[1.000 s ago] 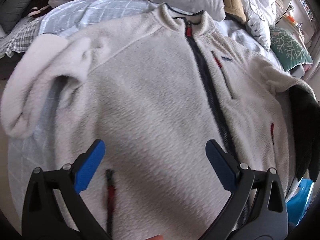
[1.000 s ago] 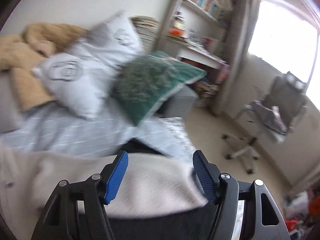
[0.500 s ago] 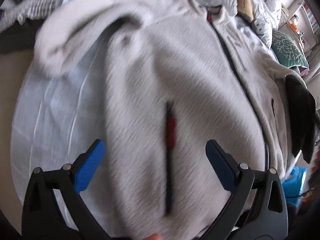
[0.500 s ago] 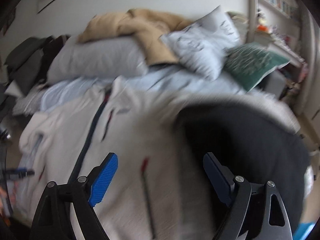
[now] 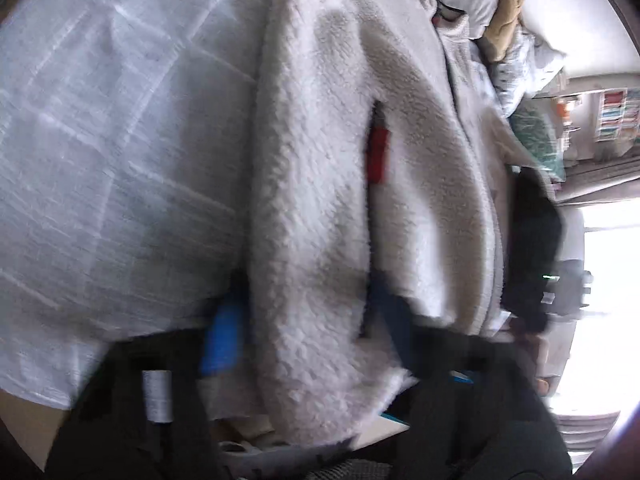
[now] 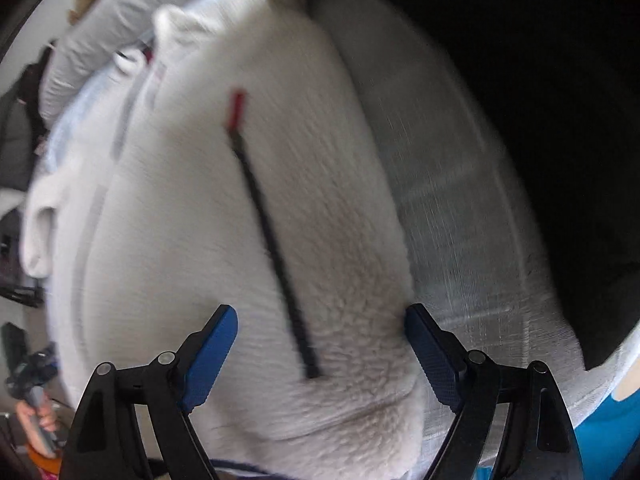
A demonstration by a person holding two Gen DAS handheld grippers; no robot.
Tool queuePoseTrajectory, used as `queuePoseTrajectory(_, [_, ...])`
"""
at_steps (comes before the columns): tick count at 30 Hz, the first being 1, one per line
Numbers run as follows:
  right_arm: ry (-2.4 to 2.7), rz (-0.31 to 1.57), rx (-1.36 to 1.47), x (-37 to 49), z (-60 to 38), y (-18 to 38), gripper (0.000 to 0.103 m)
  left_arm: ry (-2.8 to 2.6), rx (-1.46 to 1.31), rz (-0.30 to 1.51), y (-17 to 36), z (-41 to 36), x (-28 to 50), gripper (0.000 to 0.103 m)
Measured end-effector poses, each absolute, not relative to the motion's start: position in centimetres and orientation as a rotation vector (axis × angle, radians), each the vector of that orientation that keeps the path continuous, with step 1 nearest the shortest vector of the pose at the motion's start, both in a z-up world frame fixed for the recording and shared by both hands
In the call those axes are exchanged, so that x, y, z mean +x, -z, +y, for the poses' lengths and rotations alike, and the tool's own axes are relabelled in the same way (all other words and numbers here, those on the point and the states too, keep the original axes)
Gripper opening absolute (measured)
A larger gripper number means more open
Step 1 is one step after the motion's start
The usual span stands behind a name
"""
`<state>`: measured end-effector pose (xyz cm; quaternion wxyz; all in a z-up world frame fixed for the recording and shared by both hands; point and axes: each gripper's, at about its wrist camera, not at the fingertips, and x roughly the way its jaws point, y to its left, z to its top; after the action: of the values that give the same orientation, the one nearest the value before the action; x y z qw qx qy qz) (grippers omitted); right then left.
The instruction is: Fold large clothes
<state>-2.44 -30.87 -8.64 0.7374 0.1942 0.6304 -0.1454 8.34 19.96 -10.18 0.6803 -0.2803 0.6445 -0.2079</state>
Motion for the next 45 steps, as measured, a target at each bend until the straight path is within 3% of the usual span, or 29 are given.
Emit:
queuePoseTrajectory(3, [0.334, 1.403, 0.372, -2.4, -30.2, 9.5, 0.076, 0.466, -0.649, 1.464, 10.1, 19.7, 7.7, 0.017])
queuePoseTrajectory(5, [0.292, 1.389, 0.387, -2.4, -29.6, 9.0, 0.028, 0.451, -0.626, 1.405, 8.0, 20.0, 7.2, 0.015])
queuePoseTrajectory(6, [0.267, 1.39, 0.418, -2.5, -29.5, 8.8, 0.021, 0.448, -0.614, 1.367, 6.9, 20.3, 7.0, 0.014])
queuePoseTrajectory(9, [0.265, 1.333, 0.391, -3.5, -29.3, 5.9, 0.014, 0.388, -0.569, 1.253, 3.3, 23.2, 5.5, 0.013])
queuePoseTrajectory(12, [0.265, 1.3, 0.376, -4.7, -29.0, 3.7, 0.013, 0.366, -0.495, 1.297, 4.2, 23.8, 5.3, 0.012])
queuePoseTrajectory(15, [0.287, 1.394, 0.273, -4.4, -28.3, 5.1, 0.015, 0.313, -0.293, 1.438, 7.9, 21.2, 5.5, 0.017])
queuePoseTrajectory(17, [0.336, 1.47, 0.235, -4.0, -28.0, 7.3, 0.027, 0.291, -0.235, 1.413, 7.6, 20.5, 5.3, 0.023])
queuePoseTrajectory(18, [0.361, 1.468, 0.231, -4.0, -28.0, 7.6, 0.03, 0.277, -0.209, 1.398, 7.0, 20.4, 5.2, 0.038])
queuePoseTrajectory(19, [0.378, 1.46, 0.236, -4.0, -27.9, 7.1, 0.034, 0.242, -0.176, 1.364, 5.9, 20.6, 5.1, 0.064])
queuePoseTrajectory(21, [0.401, 1.425, 0.207, -4.2, -27.8, 5.3, 0.042, 0.182, -0.159, 1.28, 4.6, 21.5, 5.2, 0.08])
queuePoseTrajectory(23, [0.414, 1.348, 0.166, -3.4, -26.5, 2.8, 0.064, 0.131, -0.142, 1.21, 2.9, 22.0, 5.9, 0.08])
queuePoseTrajectory(26, [0.397, 1.244, 0.159, -1.8, -24.6, -0.5, 0.077, 0.111, -0.167, 1.166, 1.0, 23.2, 8.1, 0.081])
queuePoseTrajectory(32, [0.257, 1.172, 0.18, 4.0, -19.8, -2.0, 0.083, 0.015, -0.304, 1.044, -2.0, 26.2, 14.0, 0.081])
queuePoseTrajectory(37, [0.188, 1.233, 0.112, 6.6, -17.6, 3.5, 0.083, -0.022, -0.319, 1.023, -2.1, 26.3, 21.1, 0.081])
queuePoseTrajectory(42, [0.168, 1.245, 0.039, 8.6, -17.2, 4.6, 0.083, -0.059, -0.282, 1.055, 0.5, 25.6, 28.3, 0.081])
queuePoseTrajectory(44, [0.179, 1.251, 0.039, 9.4, -17.1, 5.5, 0.083, -0.051, -0.284, 1.077, 1.5, 25.5, 29.7, 0.074])
queuePoseTrajectory(45, [0.181, 1.263, 0.043, 9.7, -17.3, 5.9, 0.083, -0.033, -0.29, 1.097, 2.0, 25.5, 30.3, 0.057])
